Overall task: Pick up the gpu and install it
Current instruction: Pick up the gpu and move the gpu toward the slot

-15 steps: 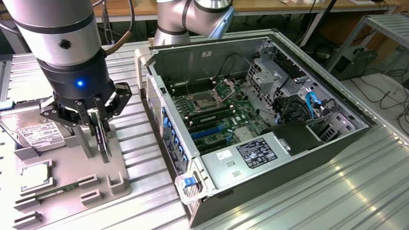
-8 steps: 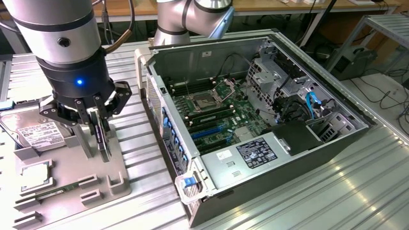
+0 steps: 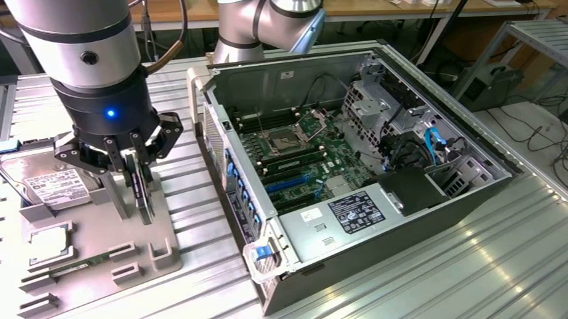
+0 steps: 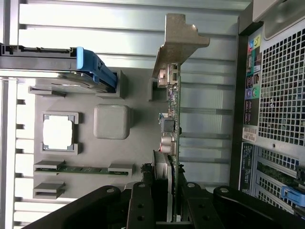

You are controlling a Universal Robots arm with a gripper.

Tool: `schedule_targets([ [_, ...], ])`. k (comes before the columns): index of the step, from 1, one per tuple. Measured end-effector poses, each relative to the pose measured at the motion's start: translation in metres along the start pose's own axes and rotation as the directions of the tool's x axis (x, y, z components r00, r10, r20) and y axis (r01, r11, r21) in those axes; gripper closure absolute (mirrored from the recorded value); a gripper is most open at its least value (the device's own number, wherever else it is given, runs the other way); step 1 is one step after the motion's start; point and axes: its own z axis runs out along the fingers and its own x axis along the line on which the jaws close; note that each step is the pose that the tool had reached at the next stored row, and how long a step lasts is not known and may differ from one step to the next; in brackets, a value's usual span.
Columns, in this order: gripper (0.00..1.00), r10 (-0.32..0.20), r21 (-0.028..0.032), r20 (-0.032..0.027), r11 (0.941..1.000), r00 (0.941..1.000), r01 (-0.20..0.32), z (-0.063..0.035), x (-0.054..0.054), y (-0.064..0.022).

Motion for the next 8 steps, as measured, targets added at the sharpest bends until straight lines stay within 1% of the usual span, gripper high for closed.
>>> schedule_targets([
  [4, 0.73, 0.0, -0.0022, -0.0009, 1.0, 1.0, 0.0, -0.0002, -0.0001, -0.0003],
  [8, 0.73, 0.0, -0.0025, -0.0008, 1.0, 1.0, 0.0, -0.0024, -0.0001, -0.0002],
])
